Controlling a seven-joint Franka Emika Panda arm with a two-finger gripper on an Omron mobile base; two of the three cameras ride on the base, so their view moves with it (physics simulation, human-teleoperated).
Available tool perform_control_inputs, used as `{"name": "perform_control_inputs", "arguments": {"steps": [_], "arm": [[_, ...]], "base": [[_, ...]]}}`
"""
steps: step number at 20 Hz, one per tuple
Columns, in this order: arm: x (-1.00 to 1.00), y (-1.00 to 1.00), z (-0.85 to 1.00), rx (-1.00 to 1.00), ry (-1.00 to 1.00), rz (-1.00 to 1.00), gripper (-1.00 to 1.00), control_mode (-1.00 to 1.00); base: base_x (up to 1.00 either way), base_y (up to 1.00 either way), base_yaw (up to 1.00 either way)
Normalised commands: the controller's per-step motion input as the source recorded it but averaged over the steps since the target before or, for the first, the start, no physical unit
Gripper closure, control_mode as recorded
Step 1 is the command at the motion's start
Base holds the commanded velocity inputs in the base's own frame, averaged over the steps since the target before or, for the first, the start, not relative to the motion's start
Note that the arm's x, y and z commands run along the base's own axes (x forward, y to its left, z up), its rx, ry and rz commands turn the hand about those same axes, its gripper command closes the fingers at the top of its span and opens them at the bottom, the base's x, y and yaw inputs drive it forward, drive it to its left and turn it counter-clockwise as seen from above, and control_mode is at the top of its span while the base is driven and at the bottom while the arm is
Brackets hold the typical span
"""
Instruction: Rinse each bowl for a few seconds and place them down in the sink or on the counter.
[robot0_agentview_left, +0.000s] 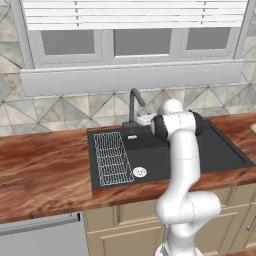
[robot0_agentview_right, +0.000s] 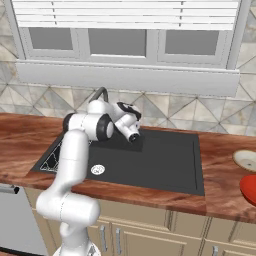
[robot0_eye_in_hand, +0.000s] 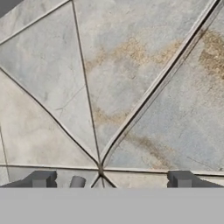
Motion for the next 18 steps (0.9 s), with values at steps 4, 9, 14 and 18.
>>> {"name": "perform_control_inputs", "arguments": {"steps": [4, 9, 14, 18], "arm": [[0.38, 0.03, -0.13, -0.01, 0.01, -0.05, -1.00, -1.00], [0.32, -0.20, -0.40, -0.09, 0.15, -0.17, -1.00, -1.00], [0.20, -0.22, -0.66, -0.24, 0.23, -0.21, -1.00, -1.00], [0.11, -0.41, -0.54, -0.27, 0.20, -0.21, -1.00, -1.00]], "base": [[0.00, 0.00, 0.00], [0.00, 0.00, 0.00], [0.00, 0.00, 0.00], [0.00, 0.00, 0.00]]}}
